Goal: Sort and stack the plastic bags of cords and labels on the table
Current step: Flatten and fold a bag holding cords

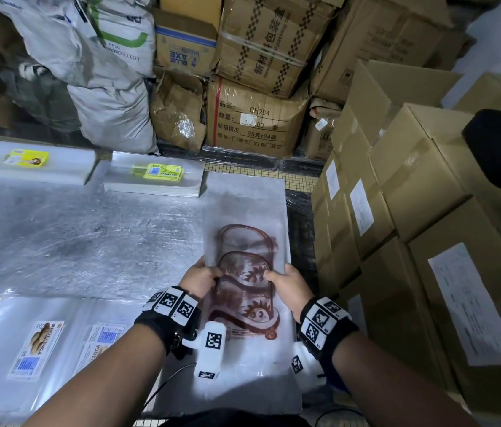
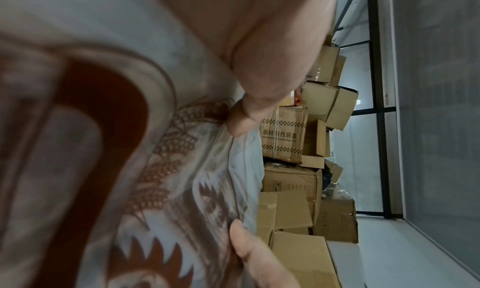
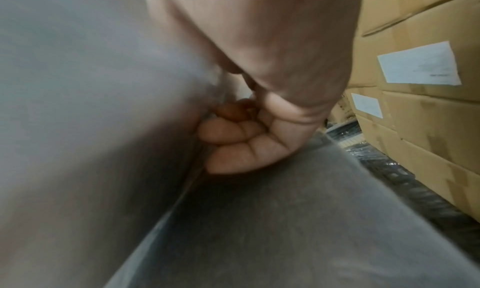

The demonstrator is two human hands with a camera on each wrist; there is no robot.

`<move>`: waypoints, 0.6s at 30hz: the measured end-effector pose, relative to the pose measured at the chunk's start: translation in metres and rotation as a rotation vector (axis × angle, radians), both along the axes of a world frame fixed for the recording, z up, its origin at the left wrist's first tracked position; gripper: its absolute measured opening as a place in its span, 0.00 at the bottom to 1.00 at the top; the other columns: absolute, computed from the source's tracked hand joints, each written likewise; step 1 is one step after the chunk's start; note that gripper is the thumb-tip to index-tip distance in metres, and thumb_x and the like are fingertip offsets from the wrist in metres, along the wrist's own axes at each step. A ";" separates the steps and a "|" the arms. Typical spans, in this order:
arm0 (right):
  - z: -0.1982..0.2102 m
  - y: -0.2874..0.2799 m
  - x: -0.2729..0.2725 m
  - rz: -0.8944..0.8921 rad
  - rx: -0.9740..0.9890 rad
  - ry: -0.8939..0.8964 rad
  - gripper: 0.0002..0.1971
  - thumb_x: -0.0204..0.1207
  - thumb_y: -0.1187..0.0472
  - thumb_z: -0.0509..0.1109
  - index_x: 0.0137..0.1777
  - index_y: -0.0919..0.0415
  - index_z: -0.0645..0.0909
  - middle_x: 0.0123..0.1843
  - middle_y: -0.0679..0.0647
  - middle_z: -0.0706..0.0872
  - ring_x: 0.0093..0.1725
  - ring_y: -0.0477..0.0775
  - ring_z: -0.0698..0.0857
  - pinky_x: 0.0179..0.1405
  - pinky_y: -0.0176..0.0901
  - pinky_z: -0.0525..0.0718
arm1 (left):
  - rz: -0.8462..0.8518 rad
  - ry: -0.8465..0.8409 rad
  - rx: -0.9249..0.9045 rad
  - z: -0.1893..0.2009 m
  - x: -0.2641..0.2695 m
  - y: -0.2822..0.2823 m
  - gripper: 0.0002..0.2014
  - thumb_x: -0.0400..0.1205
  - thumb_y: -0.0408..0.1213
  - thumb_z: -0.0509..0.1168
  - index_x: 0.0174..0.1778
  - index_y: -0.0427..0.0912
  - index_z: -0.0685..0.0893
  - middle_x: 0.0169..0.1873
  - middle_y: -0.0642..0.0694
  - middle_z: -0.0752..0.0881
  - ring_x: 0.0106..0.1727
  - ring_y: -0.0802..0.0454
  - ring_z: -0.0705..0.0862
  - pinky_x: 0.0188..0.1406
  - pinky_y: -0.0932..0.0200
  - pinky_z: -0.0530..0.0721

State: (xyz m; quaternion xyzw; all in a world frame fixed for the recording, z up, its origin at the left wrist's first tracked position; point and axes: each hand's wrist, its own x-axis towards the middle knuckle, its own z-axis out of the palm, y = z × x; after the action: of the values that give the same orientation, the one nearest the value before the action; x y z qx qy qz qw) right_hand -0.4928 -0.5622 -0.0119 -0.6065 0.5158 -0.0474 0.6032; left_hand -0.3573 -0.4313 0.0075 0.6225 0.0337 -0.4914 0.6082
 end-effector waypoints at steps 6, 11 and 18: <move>0.008 0.004 0.003 -0.037 0.084 -0.055 0.22 0.74 0.49 0.74 0.63 0.59 0.76 0.62 0.56 0.87 0.61 0.57 0.86 0.69 0.59 0.82 | 0.029 -0.017 -0.125 -0.005 0.002 -0.008 0.17 0.78 0.08 0.50 0.44 0.31 0.78 0.26 0.42 0.88 0.27 0.50 0.88 0.26 0.62 0.86; 0.006 -0.002 0.005 0.006 0.099 -0.072 0.19 0.71 0.62 0.76 0.61 0.55 0.80 0.57 0.56 0.91 0.57 0.57 0.89 0.65 0.60 0.85 | 0.082 -0.036 -0.032 -0.012 0.007 -0.004 0.18 0.83 0.13 0.49 0.38 0.38 0.76 0.24 0.40 0.82 0.21 0.50 0.84 0.23 0.63 0.84; 0.007 0.003 0.015 -0.039 0.021 -0.140 0.26 0.76 0.71 0.69 0.73 0.53 0.76 0.64 0.55 0.87 0.62 0.56 0.87 0.67 0.57 0.84 | 0.005 -0.128 -0.044 0.011 -0.002 -0.002 0.07 0.82 0.19 0.58 0.53 0.29 0.78 0.32 0.38 0.85 0.25 0.48 0.86 0.26 0.60 0.83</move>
State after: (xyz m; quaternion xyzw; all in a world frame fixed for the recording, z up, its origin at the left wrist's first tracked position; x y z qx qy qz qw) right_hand -0.4773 -0.5591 -0.0046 -0.5851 0.4848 -0.0960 0.6429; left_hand -0.3589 -0.4335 0.0184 0.6389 -0.0146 -0.4497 0.6240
